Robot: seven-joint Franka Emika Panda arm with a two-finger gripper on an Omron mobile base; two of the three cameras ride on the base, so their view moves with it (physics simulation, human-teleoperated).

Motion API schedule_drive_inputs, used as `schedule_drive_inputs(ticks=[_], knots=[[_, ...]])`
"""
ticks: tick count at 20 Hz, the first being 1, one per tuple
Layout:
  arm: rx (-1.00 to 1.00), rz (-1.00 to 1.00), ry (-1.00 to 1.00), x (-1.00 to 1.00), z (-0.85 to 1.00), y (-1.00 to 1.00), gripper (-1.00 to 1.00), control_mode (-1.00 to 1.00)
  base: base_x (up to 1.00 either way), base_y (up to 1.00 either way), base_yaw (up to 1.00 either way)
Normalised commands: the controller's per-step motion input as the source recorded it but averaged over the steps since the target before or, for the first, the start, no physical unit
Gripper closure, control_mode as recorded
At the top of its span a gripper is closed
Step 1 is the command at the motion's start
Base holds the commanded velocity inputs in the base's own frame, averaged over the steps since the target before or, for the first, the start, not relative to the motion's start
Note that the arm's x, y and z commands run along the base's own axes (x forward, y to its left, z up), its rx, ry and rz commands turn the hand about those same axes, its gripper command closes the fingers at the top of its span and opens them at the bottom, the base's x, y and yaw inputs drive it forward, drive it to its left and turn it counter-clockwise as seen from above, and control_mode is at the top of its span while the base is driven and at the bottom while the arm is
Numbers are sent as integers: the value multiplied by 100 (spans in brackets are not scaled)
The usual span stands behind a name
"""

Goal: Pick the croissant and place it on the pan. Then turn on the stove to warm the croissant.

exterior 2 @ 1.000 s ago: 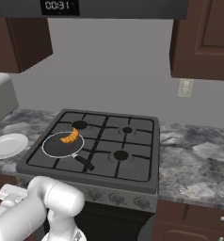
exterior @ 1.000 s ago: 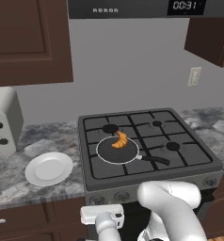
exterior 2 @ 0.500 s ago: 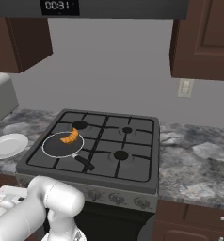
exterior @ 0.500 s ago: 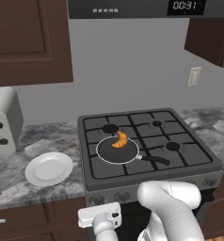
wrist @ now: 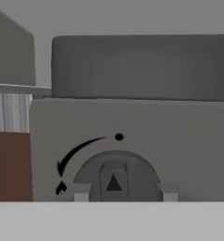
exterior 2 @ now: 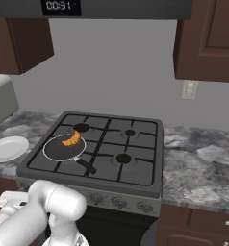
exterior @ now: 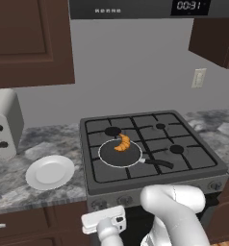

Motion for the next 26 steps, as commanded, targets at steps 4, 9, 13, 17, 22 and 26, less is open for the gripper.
schedule_drive_inputs(ticks=[4,9,13,17,22,26], knots=[[-14,7,-12,0,-16,3,100,-100,0,0,0],[-13,13,-10,0,-12,11,100,-100,0,0,0],[-15,15,-10,0,-16,17,100,-100,0,0,0],[-20,23,-13,-9,-25,20,100,-100,0,0,0],[-18,31,-13,-22,-21,11,100,-100,0,0,0],[-15,31,-13,-30,-13,5,100,-100,0,0,0]])
